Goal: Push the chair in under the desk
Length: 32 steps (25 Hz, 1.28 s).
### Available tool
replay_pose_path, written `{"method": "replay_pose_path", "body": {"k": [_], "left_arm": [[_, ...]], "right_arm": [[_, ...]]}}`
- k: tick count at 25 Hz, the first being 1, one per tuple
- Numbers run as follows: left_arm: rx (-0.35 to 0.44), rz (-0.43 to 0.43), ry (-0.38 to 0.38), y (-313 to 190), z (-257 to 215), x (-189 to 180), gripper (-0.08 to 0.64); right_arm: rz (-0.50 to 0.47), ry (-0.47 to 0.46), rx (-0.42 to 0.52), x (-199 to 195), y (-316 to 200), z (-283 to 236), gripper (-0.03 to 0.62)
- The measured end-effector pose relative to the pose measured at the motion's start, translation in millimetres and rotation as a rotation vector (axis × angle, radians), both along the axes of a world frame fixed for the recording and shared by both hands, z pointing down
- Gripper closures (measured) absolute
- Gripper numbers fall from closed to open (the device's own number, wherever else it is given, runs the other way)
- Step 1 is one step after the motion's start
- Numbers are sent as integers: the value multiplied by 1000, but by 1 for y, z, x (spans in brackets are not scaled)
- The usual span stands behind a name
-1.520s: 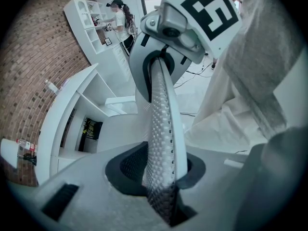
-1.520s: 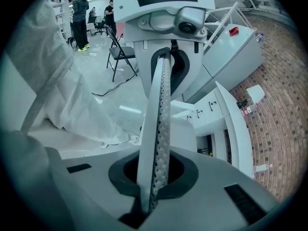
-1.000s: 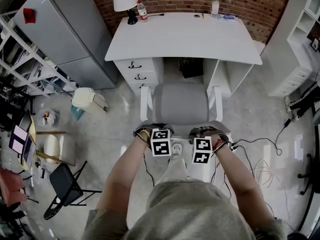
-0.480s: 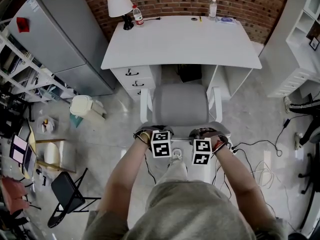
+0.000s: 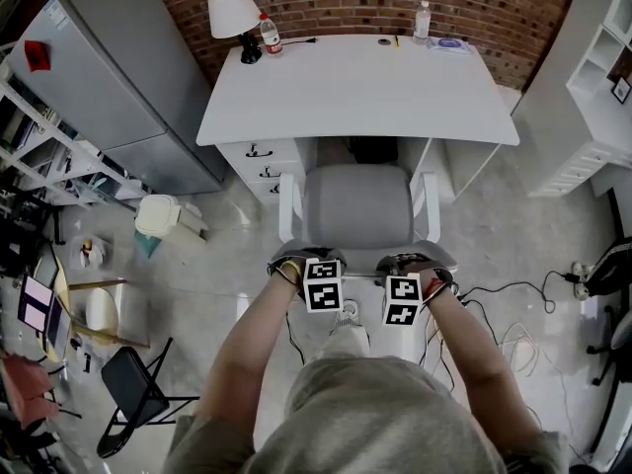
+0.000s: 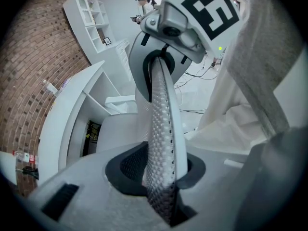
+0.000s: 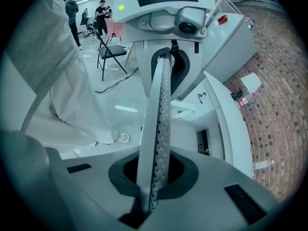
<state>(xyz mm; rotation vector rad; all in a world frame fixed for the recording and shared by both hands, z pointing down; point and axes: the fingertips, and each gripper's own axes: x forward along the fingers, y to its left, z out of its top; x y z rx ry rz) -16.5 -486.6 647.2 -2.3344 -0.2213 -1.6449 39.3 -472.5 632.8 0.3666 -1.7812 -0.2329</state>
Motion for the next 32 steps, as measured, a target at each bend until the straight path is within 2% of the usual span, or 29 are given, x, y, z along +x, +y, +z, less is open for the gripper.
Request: {"method": "replay_pose_path", "body": {"k": [21, 32], "left_arm": [[-1, 10, 4, -58, -6, 23, 466], [-10, 9, 3, -70, -2, 30, 466]], "right_arm": [[3, 5, 6, 23, -58, -5, 578], [0, 3, 5, 30, -70, 0, 578]]}}
